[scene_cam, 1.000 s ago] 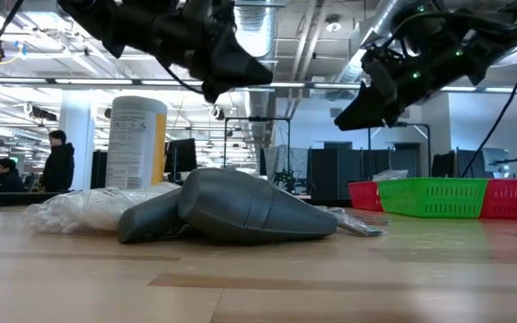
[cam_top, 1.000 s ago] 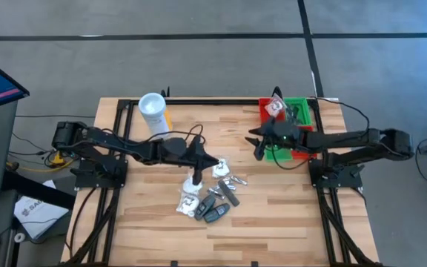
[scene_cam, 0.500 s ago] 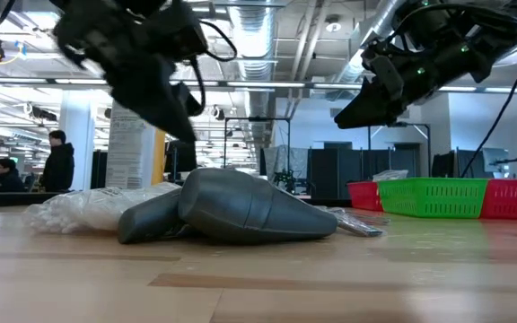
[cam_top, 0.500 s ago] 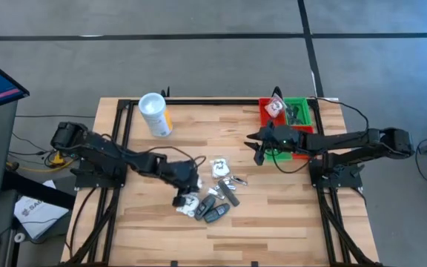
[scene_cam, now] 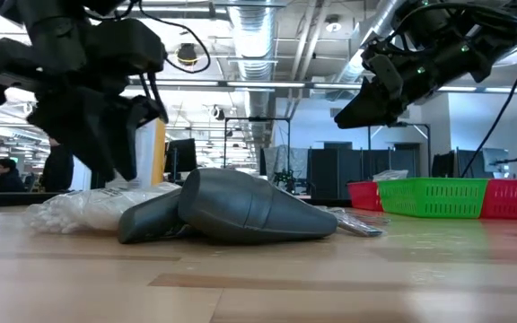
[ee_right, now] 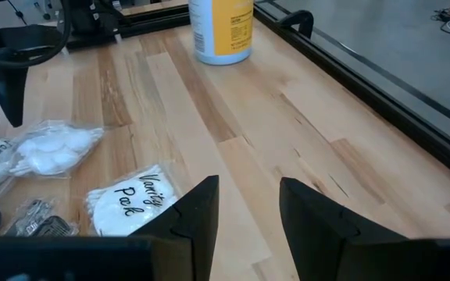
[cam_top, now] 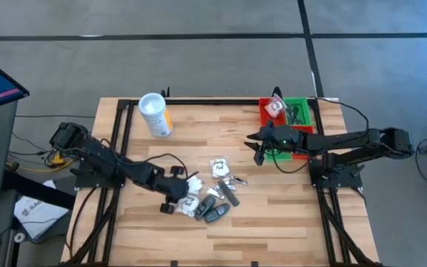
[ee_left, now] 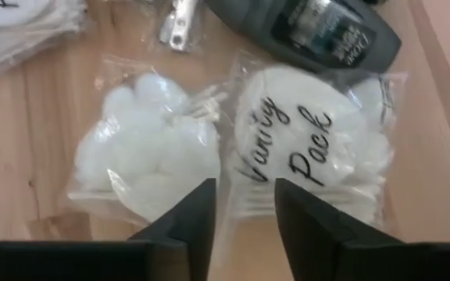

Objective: Pick & Place Travel size toiletries
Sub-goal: Put the white cotton pack into the top red bin

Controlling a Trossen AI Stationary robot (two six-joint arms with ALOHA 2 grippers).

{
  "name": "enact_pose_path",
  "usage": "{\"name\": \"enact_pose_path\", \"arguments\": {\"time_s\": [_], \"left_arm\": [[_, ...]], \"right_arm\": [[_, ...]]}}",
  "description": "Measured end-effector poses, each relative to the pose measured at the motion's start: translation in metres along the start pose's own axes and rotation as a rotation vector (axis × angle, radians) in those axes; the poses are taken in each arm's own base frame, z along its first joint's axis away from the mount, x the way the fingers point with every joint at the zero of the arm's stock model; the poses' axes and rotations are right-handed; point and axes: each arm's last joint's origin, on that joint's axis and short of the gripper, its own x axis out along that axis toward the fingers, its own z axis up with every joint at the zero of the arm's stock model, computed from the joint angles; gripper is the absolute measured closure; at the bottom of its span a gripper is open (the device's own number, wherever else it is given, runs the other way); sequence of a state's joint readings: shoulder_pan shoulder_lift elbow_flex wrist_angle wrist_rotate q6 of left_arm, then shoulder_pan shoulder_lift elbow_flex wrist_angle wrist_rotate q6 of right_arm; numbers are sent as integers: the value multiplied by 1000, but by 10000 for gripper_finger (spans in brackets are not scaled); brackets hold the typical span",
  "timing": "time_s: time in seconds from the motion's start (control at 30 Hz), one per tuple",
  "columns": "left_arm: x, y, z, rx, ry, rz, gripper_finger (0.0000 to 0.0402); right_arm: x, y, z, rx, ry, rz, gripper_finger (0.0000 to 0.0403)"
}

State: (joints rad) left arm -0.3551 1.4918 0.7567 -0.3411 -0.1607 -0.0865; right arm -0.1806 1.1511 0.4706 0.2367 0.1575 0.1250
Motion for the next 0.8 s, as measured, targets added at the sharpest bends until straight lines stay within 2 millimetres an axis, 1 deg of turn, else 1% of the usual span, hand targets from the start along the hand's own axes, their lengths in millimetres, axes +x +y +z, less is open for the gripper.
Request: {"name": "enact_pose_path", "arguments": {"time_s": [0.17, 0.3, 0.4, 0.7, 0.8], "left_arm": [[-2, -6, -10, 32, 89, -1, 225], [-3, -7, -16, 46, 140, 99, 205], [-4, -8, -16, 60, 129, 146, 202], [1, -9, -17, 43, 138, 166, 211], [8, -11, -17, 45, 147, 180, 215]], "right_arm": [[0, 0, 0, 7, 1, 0, 276], [0, 0, -1, 6, 8, -1, 275], [0, 0, -1, 6, 10, -1, 275], [0, 0, -2, 4, 20, -2, 276], [0, 0, -2, 5, 20, -2, 277]]}}
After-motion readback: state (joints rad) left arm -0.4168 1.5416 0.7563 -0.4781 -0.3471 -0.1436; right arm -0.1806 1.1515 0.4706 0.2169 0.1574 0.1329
